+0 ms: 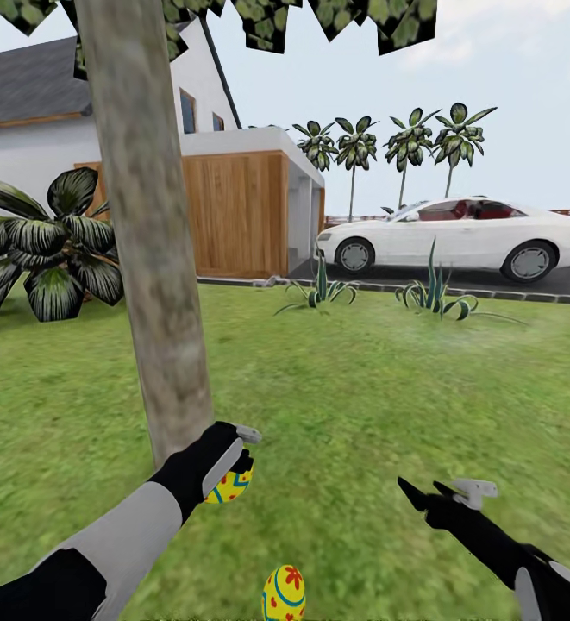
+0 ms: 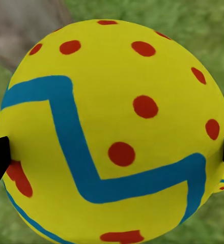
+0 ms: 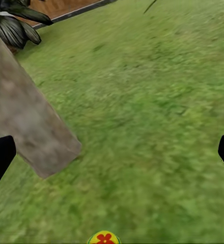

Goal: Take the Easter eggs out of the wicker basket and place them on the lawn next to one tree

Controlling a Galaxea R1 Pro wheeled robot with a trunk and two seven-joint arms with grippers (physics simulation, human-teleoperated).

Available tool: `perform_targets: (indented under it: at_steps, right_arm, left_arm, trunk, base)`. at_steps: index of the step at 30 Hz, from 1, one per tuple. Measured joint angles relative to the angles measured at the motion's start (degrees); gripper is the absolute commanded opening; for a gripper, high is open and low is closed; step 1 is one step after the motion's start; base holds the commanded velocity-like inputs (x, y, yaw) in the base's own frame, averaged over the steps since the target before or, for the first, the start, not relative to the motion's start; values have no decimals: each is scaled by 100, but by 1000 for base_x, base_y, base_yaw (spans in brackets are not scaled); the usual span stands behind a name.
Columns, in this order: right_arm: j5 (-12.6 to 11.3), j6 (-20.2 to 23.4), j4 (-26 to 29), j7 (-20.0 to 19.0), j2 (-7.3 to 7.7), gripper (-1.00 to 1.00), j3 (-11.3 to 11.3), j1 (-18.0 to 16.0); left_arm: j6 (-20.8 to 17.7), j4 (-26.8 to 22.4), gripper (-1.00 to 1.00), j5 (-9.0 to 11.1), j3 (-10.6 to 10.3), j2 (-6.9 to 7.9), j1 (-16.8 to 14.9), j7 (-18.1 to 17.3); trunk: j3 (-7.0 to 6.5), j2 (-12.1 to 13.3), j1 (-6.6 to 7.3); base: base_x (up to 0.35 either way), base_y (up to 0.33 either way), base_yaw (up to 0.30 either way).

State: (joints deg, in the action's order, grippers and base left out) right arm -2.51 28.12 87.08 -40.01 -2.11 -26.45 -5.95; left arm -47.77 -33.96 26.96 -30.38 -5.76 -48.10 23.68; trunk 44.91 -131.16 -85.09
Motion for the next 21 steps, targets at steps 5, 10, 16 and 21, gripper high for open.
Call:
perform_targets:
  at_steps: [5,10,16,21]
  right_arm:
    - [1,302,325,-463,19,100,-257,-5]
    - [20,826,371,-486,66,100,-259,-212]
    - [48,1183,376,-486,79,100,-260,-262]
    - [86,1248,366,-473,62,100,-231,-262]
  left_arm:
    - [0,-6,-100,-6,-2,0,5,6]
    - [0,-21,-100,-12,-8,-8,6,8]
    - [9,-23,-100,-17,-17,-8,8,4]
    - [141,-20,-100,-17,-18,-9,7,0]
  trunk:
    - [90,-200,-110]
    - [180,-401,-220]
    - [287,-642,-352]
    - [377,-842,-462]
  base:
    - [0,0,0]
    - [0,0,0]
    - [0,0,0]
    - [0,0,0]
